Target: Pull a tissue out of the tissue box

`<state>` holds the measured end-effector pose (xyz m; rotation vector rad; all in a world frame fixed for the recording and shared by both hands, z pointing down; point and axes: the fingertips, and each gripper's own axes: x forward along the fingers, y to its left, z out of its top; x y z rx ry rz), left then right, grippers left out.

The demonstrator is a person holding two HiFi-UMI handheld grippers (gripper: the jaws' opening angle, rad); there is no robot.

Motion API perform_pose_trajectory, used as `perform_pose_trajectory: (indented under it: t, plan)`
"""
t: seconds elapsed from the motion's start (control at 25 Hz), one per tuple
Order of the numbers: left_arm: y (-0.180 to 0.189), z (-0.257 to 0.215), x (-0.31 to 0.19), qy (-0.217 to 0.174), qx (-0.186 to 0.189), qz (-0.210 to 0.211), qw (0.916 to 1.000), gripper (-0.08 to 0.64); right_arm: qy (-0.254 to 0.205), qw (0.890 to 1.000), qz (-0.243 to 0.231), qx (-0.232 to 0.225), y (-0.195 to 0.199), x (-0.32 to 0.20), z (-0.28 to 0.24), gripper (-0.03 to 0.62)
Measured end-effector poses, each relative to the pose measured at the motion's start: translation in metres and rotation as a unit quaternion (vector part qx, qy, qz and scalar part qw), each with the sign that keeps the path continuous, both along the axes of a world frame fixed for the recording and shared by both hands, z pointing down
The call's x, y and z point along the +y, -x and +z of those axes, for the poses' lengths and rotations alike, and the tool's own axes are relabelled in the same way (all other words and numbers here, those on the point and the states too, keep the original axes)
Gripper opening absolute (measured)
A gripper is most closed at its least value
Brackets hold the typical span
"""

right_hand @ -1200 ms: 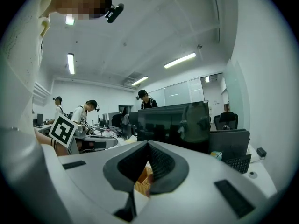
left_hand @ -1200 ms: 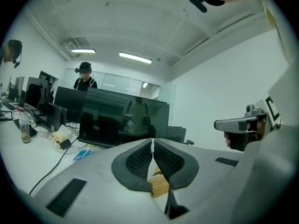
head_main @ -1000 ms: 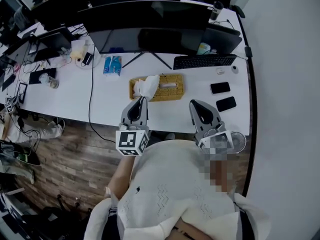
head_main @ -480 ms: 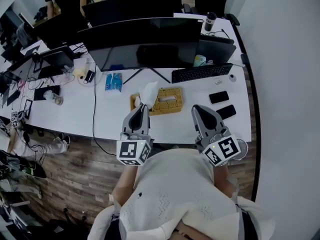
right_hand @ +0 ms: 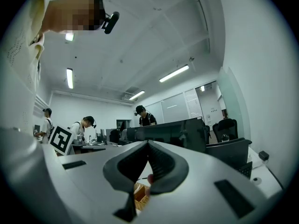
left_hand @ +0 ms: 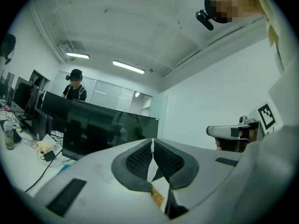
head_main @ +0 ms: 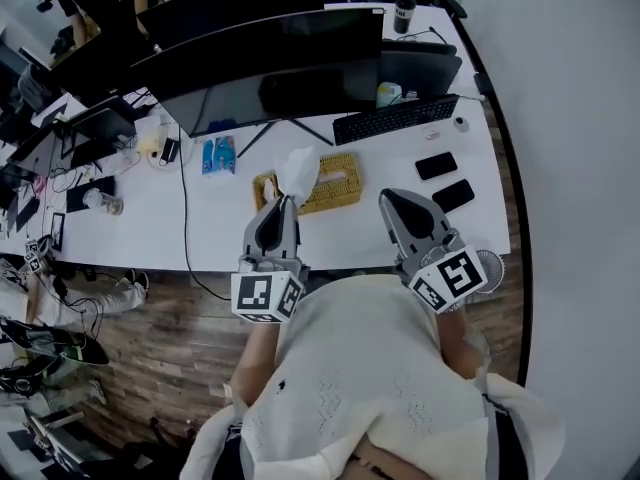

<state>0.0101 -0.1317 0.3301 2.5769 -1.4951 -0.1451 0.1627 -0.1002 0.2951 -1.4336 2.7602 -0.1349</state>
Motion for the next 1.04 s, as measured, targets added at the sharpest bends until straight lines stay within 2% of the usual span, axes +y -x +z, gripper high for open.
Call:
perform_pose_trajectory:
  t: [0.72, 1.04]
  plan:
    - [-0.002, 0.005, -0.001, 0.001, 0.0, -0.003, 1.0, 0.018, 0.0, 1.0, -0.004, 0.002, -0.004, -0.004, 0.003, 0.0]
    - [-0.003, 0.01, 0.001, 0.004, 0.004, -0.005, 1.0, 0.018, 0.003, 1.0, -0.006, 0.016, -0.005, -0.002, 0.007, 0.0]
